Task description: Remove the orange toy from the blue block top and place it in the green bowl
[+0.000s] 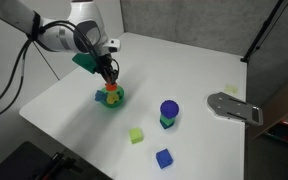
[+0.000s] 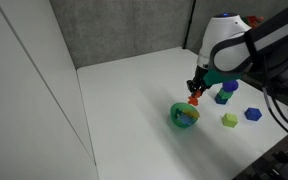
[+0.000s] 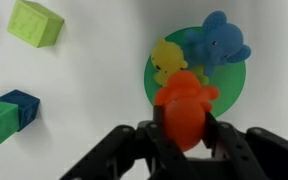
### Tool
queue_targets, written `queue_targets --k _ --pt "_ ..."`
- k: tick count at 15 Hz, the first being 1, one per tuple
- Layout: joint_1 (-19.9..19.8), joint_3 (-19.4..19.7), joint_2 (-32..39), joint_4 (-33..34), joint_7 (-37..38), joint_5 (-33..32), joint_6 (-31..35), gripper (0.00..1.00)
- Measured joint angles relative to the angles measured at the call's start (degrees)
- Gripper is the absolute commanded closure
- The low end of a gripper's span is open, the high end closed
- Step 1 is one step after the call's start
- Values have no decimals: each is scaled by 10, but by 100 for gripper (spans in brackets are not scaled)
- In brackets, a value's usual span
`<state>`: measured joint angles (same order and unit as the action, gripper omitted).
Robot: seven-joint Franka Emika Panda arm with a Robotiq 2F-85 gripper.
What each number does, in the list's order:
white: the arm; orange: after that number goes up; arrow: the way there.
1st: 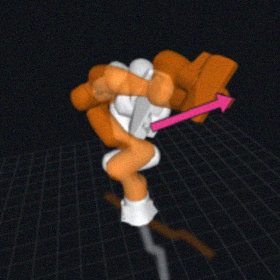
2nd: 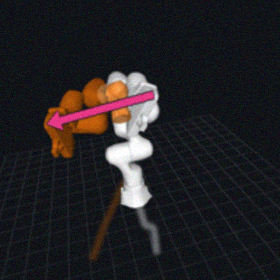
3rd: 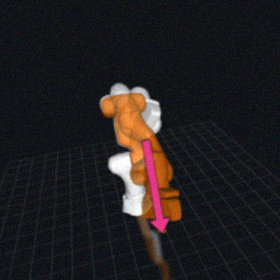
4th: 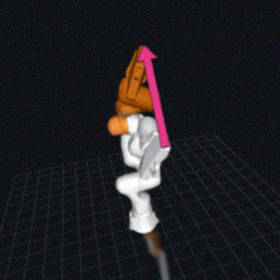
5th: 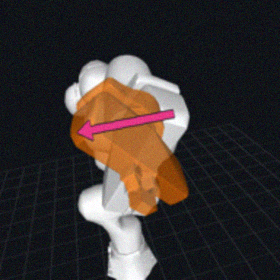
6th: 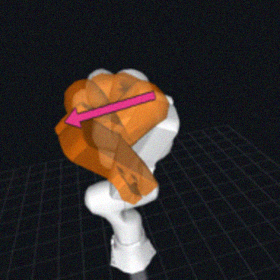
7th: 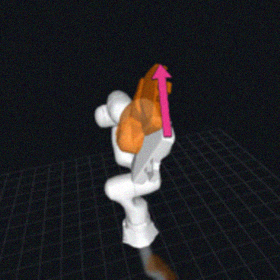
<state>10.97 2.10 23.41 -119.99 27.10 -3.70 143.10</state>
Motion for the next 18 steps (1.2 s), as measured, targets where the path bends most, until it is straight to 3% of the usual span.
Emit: queue_targets --k 13,14,15,16,18 --pt "36 19 134 125 2 -1 2 91" --pt "37 21 140 130 2 -1 2 83" --pt "37 22 145 134 2 -1 2 48" --pt "38 24 149 137 2 -1 2 46" --pt "39 26 155 143 2 -1 2 31"
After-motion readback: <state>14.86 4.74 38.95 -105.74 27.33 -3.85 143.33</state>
